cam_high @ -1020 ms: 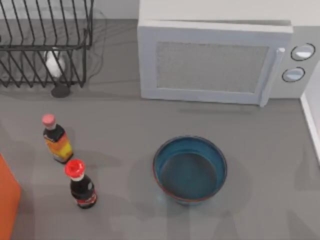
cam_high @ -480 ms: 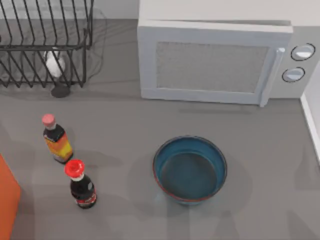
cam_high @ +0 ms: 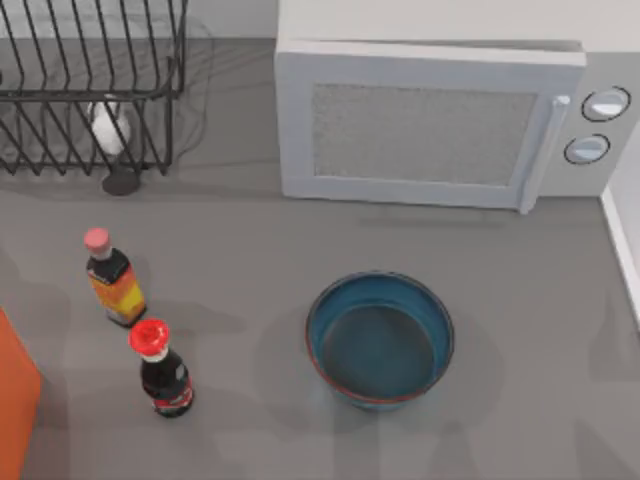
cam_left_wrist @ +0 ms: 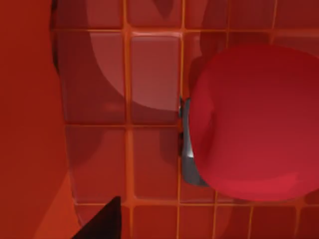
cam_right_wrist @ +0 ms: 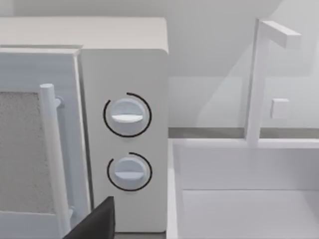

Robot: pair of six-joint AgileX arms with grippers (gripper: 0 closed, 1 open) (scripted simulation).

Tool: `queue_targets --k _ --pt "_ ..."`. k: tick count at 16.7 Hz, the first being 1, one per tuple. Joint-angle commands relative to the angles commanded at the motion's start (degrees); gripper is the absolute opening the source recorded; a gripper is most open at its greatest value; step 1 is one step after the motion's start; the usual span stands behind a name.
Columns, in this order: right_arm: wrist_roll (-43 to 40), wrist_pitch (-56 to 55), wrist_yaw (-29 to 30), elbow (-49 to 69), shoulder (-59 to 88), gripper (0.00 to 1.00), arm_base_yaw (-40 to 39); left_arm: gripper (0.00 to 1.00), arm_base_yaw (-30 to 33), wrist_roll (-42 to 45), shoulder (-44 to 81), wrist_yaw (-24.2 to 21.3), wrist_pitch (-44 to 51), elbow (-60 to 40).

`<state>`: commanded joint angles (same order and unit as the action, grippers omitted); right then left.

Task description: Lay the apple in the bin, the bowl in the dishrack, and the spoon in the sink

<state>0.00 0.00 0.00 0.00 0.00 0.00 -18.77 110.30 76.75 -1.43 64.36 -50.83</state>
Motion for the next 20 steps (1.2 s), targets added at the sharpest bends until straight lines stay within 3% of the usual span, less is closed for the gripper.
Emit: queue_targets --k 4,9,14,20 --pt "0.00 0.00 0.00 0.00 0.00 1.00 0.00 1.00 0.45 -1.72 -1.24 -0.05 -1.03 0.69" --pt "0.00 0.00 0.00 0.00 0.00 1.00 0.00 1.00 3.04 -14.89 -11.10 -0.16 -9.31 6.73" --pt "0.00 0.00 0.00 0.00 0.00 1.00 0.00 1.00 6.92 -37.79 -26.86 0.32 -22.55 17.72" --pt "0.00 0.00 0.00 0.00 0.00 1.00 0.00 1.00 12.45 -74.46 -49.09 1.07 -40.96 33.97"
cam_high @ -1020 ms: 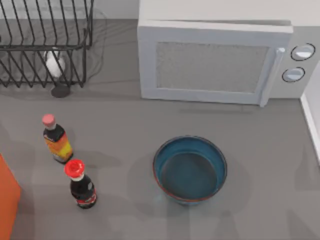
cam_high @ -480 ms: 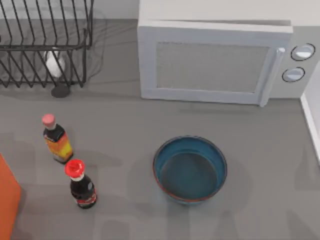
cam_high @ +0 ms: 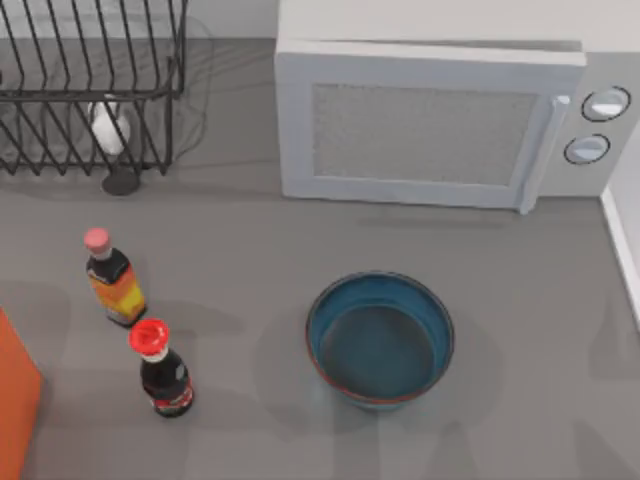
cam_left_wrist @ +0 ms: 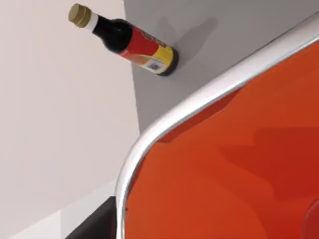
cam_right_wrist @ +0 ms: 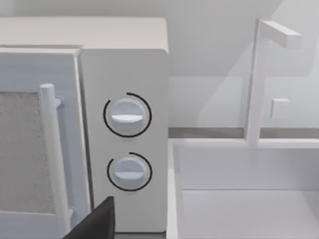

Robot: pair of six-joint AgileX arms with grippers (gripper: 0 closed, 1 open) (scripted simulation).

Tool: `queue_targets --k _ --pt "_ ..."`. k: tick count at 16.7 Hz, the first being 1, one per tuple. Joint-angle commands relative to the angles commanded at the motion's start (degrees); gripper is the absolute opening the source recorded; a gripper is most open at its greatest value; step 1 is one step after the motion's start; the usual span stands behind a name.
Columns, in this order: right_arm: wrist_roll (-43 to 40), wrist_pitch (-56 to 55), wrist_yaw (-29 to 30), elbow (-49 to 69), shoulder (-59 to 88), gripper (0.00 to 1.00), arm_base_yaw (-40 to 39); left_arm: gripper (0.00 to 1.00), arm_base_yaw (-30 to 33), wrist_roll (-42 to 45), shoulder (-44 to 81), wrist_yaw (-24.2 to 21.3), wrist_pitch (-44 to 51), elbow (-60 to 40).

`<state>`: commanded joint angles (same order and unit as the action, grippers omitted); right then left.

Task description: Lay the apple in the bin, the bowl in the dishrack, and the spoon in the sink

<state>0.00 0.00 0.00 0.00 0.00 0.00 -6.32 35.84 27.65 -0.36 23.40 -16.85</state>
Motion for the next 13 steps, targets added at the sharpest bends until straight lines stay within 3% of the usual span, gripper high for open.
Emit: queue_targets --k 6,9,13 --pt "0.00 0.00 0.00 0.00 0.00 1.00 0.00 1.00 4.77 -28.33 -20.53 0.25 -17.24 13.02" --pt "0.00 0.00 0.00 0.00 0.00 1.00 0.00 1.00 6.06 -34.66 -26.51 0.33 -22.35 16.24" --pt "0.00 0.00 0.00 0.00 0.00 1.00 0.00 1.00 6.32 -35.84 -27.66 0.36 -23.40 16.85"
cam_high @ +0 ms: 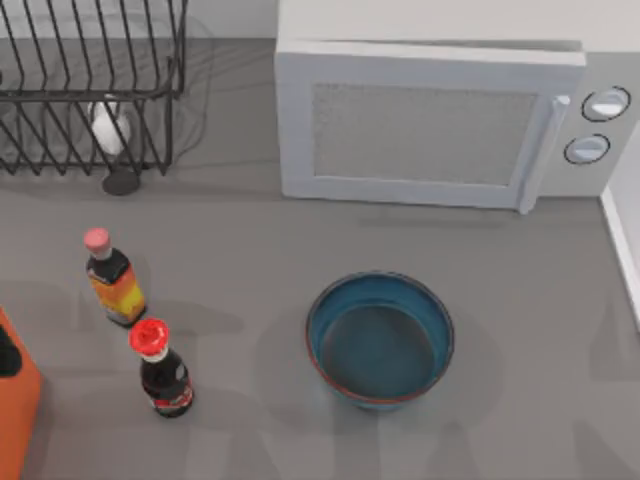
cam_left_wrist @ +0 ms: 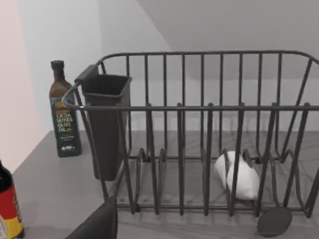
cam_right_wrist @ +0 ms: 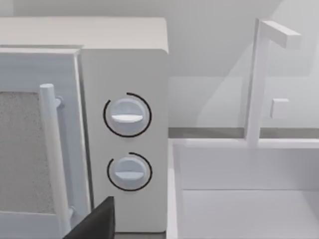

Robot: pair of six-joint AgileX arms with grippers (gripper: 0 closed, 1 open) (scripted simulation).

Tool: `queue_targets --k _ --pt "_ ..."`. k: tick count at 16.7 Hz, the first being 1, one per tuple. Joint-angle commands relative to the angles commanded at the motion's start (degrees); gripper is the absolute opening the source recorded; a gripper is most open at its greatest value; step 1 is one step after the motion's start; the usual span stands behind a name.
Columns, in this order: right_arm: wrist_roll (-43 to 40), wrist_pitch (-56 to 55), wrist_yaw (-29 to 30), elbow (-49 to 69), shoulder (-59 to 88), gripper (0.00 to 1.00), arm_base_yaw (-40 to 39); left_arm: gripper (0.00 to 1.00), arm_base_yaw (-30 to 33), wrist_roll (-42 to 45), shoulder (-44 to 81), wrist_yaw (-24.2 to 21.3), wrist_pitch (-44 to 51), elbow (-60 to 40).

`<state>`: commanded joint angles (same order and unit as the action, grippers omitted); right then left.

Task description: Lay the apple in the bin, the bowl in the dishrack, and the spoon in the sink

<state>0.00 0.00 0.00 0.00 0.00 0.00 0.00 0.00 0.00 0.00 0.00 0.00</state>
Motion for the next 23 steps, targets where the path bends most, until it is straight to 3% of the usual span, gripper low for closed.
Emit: queue_targets --k 4,9,14,23 --pt "0.00 0.00 0.00 0.00 0.00 1.00 0.00 1.00 -1.49 1.59 0.45 1.50 0.32 -0.91" --pt "0.00 0.00 0.00 0.00 0.00 1.00 0.00 1.00 4.23 -3.80 9.65 0.89 7.53 -12.06" --pt "0.00 0.00 0.00 0.00 0.00 1.00 0.00 1.00 13.57 -12.99 32.23 0.59 22.49 -34.62" --pt "0.00 0.00 0.00 0.00 0.00 1.00 0.00 1.00 33.61 -31.72 91.09 -0.19 59.14 -86.65"
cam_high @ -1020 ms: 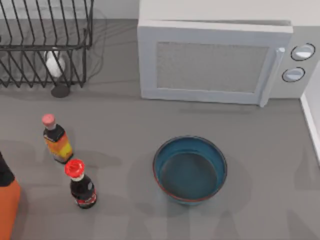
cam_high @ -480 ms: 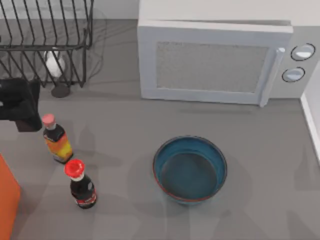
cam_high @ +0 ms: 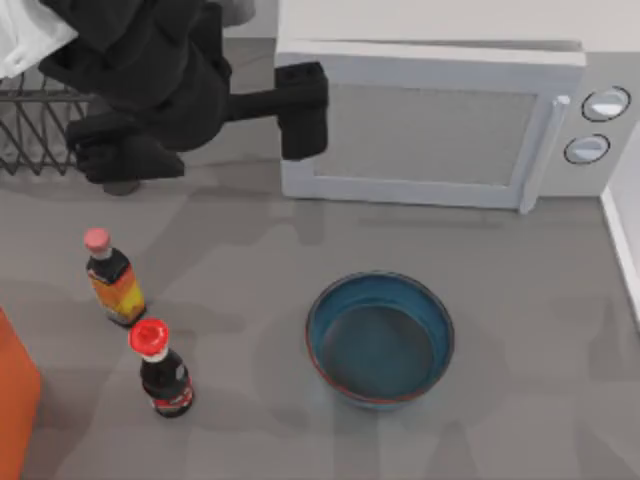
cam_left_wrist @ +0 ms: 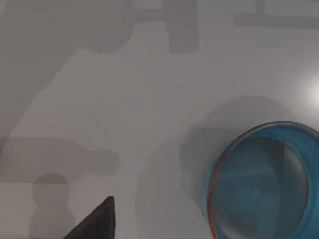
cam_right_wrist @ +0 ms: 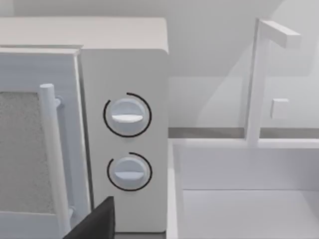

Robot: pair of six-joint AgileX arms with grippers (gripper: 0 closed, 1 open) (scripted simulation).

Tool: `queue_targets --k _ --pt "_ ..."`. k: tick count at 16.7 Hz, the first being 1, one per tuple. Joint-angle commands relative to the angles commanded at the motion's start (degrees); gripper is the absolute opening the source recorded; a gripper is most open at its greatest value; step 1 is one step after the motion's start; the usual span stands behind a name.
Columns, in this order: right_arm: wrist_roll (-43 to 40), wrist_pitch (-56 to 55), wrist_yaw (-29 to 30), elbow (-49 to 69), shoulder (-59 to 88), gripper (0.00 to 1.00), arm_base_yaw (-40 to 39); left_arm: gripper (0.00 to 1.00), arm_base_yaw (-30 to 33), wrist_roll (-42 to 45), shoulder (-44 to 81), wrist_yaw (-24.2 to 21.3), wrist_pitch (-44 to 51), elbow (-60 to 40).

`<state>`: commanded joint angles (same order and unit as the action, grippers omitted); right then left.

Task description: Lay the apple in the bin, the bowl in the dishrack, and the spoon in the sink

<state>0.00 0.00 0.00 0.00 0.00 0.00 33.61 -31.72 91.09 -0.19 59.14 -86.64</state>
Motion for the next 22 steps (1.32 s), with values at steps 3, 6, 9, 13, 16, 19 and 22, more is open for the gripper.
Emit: queue_targets --k 3,6,9,13,16,19,22 --pt "0.00 0.00 0.00 0.00 0.00 1.00 0.00 1.00 6.12 -5.98 18.20 -0.34 11.23 -17.01" --pt "0.00 0.00 0.00 0.00 0.00 1.00 0.00 1.00 11.56 -11.47 32.58 -0.49 20.45 -32.26" --pt "0.00 0.00 0.00 0.00 0.00 1.00 0.00 1.00 16.24 -16.23 42.90 -0.48 26.83 -44.87" --pt "0.00 0.00 0.00 0.00 0.00 1.00 0.00 1.00 20.61 -20.61 50.35 -0.29 31.57 -55.80" --pt "0.00 0.00 0.00 0.00 0.00 1.00 0.00 1.00 21.61 -21.63 51.91 -0.18 32.68 -58.20" --pt "0.00 0.00 0.00 0.00 0.00 1.00 0.00 1.00 21.61 -21.63 51.91 -0.18 32.68 -58.20" --pt "0.00 0.00 0.00 0.00 0.00 1.00 0.00 1.00 21.38 -21.48 51.70 -0.19 31.66 -57.17"
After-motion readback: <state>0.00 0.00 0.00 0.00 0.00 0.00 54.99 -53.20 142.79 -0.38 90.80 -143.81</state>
